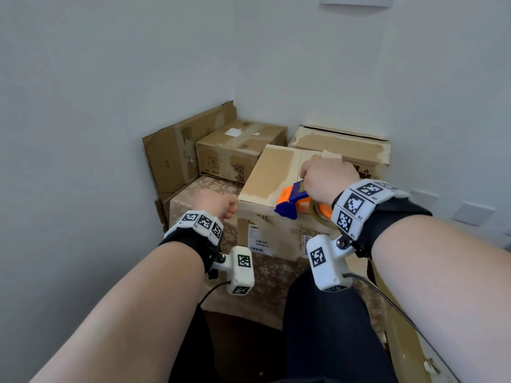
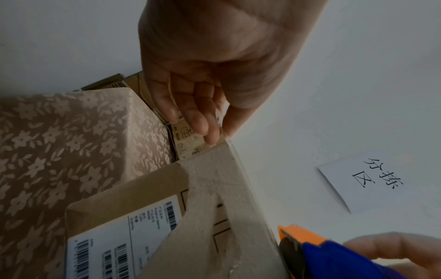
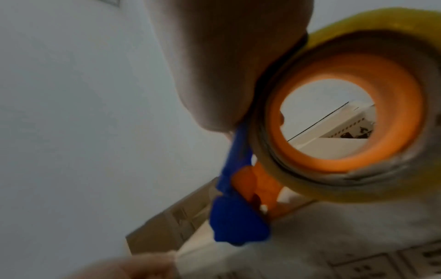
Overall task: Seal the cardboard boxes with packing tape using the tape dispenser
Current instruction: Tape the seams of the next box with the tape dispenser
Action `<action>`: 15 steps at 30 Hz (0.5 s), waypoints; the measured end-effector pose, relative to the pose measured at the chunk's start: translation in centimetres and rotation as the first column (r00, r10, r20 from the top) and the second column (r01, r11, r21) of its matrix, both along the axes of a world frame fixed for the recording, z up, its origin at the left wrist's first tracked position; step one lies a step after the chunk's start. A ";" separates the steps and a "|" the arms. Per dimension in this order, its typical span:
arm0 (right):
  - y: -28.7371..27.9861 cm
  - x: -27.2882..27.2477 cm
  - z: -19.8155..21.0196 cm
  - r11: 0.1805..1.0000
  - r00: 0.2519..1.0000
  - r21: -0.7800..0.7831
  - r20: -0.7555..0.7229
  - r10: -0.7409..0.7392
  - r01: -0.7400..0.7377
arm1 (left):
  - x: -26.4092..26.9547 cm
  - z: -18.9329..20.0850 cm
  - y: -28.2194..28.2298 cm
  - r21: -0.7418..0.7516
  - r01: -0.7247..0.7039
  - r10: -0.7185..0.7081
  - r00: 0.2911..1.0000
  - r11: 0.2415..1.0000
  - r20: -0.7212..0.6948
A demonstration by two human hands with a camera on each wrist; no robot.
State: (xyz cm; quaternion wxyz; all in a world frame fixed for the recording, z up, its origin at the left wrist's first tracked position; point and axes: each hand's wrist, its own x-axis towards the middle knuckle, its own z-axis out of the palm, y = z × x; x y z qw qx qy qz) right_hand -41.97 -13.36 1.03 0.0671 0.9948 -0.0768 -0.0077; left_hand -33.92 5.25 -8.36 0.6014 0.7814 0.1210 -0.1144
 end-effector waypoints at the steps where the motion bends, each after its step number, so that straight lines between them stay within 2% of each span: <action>1: 0.0 0.1 -0.4 0.999 0.999 -0.044 0.029 0.020 -0.019 | 0.0 0.0 0.1 0.003 0.008 -0.008 1.000 1.000 0.003; 4: -0.5 0.5 -1.1 0.990 0.999 -0.135 0.026 0.034 -0.030 | 0.2 -0.1 0.3 0.030 0.034 -0.034 0.999 0.999 0.011; 6: -0.5 0.7 -1.0 0.948 0.986 -0.271 -0.071 0.152 -0.165 | 0.4 -0.3 0.4 0.034 0.047 -0.047 0.999 0.998 0.010; 8: 0.0 0.8 -0.6 0.894 0.952 -0.337 -0.182 0.245 -0.295 | 0.5 -0.5 0.5 0.009 0.054 -0.054 0.999 0.999 -0.007; 12: 1.4 1.4 -0.9 0.837 0.909 -0.383 -0.302 0.286 -0.390 | 0.5 -0.4 0.7 -0.042 0.082 -0.083 0.996 0.996 -0.036; 15: 2.1 1.9 -1.2 0.841 0.887 -0.358 -0.376 0.267 -0.405 | 0.4 -0.3 0.7 -0.035 0.140 -0.142 0.988 0.990 -0.064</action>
